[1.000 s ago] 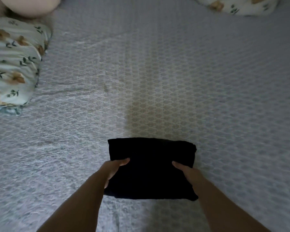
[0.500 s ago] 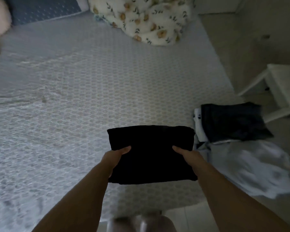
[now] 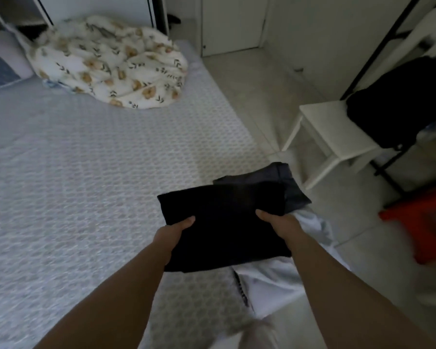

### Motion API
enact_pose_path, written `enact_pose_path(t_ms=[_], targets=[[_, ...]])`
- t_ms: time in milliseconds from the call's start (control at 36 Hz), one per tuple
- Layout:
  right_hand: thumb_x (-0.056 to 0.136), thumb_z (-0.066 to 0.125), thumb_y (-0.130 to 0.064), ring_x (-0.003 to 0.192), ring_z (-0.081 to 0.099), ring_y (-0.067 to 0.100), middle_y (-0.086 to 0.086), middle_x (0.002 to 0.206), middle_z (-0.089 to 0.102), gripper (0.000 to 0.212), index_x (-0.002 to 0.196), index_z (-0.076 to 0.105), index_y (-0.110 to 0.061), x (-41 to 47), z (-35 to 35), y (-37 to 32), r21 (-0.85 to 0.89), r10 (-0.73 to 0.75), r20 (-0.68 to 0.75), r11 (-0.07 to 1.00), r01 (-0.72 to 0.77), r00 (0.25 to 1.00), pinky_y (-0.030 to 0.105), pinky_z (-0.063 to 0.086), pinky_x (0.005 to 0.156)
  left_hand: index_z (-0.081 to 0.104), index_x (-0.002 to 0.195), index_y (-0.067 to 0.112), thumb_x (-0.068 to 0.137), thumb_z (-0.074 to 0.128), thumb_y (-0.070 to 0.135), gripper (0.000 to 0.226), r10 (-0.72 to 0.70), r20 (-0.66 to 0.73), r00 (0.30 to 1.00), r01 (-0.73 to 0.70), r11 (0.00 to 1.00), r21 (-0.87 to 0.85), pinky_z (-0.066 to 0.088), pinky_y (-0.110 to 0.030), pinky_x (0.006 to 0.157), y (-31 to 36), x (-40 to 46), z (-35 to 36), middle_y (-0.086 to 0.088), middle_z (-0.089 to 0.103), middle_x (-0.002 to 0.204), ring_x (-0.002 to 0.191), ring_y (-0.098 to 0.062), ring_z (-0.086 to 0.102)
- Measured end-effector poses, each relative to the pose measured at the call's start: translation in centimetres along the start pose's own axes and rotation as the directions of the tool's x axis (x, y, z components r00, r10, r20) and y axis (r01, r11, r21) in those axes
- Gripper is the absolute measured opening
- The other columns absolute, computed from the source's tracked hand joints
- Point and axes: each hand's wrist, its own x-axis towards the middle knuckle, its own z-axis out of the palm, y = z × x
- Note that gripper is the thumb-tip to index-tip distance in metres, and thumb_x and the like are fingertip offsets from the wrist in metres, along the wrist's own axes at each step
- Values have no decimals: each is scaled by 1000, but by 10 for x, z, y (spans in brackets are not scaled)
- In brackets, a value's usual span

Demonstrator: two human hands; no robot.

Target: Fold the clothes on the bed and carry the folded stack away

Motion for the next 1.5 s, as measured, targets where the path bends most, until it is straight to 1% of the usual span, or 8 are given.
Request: enact_pose_path(t_ms=[528,722,806,889,944,1028,1361,1500], targets=[[68,60,-74,71,55,16,-3,79,57,82,115,60,-8,284,-116,-30,-381,-59,4,923,57,998,28,44,66,62,111,11,37,75,74,98,-29,-302,953,44,998,44,56,-43,83,15,187,200,-7,68,95,86,-28,67],[63,70,-69,114,54,29,10,131,51,99,136,39,-10,314,-97,-7,-346,-94,-61,936,67,994,41,48,93,44,136,14,63,71,67,94,34,-484,874,20,994,106,48,-47,95,-9,222,210,-12,55,130,109,-31,58],[66,73,-59,126,41,30,12,142,38,95,141,34,-17,301,-93,-10,-618,-522,-233,731,290,820,47,39,99,14,150,21,72,67,61,103,313,-671,672,19,899,439,29,-49,109,-7,216,226,-12,20,152,136,-33,30],[77,74,-26,129,42,37,18,145,40,72,141,42,-15,289,-82,-12,-786,-862,33,290,546,506,51,37,101,17,151,18,83,53,59,87,752,-382,537,-129,521,844,16,-50,114,-4,205,239,-14,20,155,142,-32,20],[87,63,-22,135,38,35,13,149,37,58,142,43,-19,287,-73,-7,-782,-854,233,120,611,466,53,31,107,14,152,24,89,32,63,76,790,-70,608,-174,219,960,7,-52,116,-8,204,248,-9,17,158,146,-29,10],[99,37,-37,146,14,24,2,158,17,51,149,26,-28,294,-63,-3,-798,-711,320,153,582,626,48,5,117,-20,143,40,84,-4,71,68,618,74,783,-137,55,989,-12,-51,116,-19,218,250,3,-14,159,143,-22,-23],[99,20,-48,146,-11,19,-1,159,-13,60,151,-5,-30,310,-60,-12,-864,-510,393,79,497,765,46,-5,116,-24,143,39,90,14,69,72,361,102,927,-117,21,993,-21,-46,110,-2,232,239,8,-38,147,137,-18,-36],[95,48,-30,145,13,21,2,159,11,66,151,16,-21,241,-92,-3,-776,-532,258,384,501,807,38,21,116,11,152,31,94,46,44,69,442,96,892,-176,143,974,11,-36,118,-22,168,194,5,5,160,147,-16,1]])
